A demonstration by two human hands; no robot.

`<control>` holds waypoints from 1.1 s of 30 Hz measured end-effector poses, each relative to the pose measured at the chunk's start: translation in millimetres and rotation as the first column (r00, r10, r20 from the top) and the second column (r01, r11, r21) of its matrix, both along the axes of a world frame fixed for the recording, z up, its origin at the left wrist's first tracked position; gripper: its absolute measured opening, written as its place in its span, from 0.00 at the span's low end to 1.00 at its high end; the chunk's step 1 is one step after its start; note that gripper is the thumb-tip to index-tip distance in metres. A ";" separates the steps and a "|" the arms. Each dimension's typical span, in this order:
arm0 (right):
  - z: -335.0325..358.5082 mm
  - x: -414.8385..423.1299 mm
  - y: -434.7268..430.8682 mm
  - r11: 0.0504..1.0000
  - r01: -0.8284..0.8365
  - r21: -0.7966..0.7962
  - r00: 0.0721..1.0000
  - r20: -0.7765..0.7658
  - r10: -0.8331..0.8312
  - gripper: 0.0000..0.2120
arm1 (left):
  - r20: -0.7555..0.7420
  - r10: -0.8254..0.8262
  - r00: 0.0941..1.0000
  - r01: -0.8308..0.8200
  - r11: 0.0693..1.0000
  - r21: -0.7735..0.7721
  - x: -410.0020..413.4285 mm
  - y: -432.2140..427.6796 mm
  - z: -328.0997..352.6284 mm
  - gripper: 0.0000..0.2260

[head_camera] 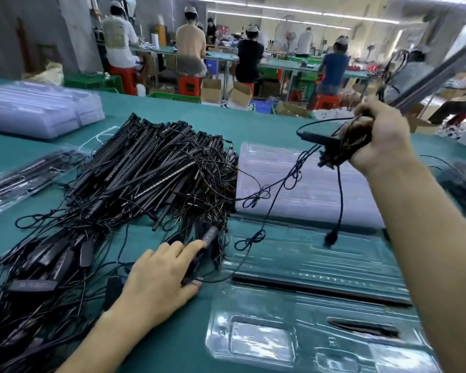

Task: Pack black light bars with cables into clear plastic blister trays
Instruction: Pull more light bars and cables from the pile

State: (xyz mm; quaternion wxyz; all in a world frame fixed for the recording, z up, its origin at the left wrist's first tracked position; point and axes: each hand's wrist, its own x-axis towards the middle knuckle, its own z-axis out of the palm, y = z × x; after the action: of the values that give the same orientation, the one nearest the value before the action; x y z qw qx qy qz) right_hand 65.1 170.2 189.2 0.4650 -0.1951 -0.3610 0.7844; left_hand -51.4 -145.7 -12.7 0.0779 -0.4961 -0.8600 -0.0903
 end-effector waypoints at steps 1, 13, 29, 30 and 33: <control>-2.1 3.6 -0.3 0.999 -0.021 -0.029 1.000 -0.021 0.021 0.14 | -0.061 0.010 0.998 -0.008 0.999 0.041 -1.8 -0.2 -4.9 0.27; 15.2 60.5 37.2 0.987 -0.035 0.154 0.977 0.213 0.001 0.13 | -0.118 0.541 0.833 -0.524 0.839 0.150 -95.7 18.9 -5.6 0.17; -3.1 90.5 54.7 0.959 -0.094 0.267 0.968 0.250 0.025 0.08 | 0.181 -0.043 0.983 0.007 0.980 0.198 -50.1 40.5 23.7 0.12; -3.0 97.6 59.1 0.957 -0.080 0.277 0.958 0.286 -0.003 0.08 | 0.184 -0.045 0.982 0.009 0.981 0.195 -51.9 35.9 19.4 0.15; -7.1 113.6 69.7 0.945 -0.110 0.309 0.899 0.436 -0.037 0.08 | 0.178 -0.130 0.975 0.108 0.986 0.128 -54.2 23.6 12.7 0.29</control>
State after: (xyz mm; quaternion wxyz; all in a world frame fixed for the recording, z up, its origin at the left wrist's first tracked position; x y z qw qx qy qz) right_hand 178.8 239.9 182.1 0.3833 -0.2790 -0.5840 0.6589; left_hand -105.6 -122.0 0.0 0.0208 -0.5309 -0.8254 -0.1909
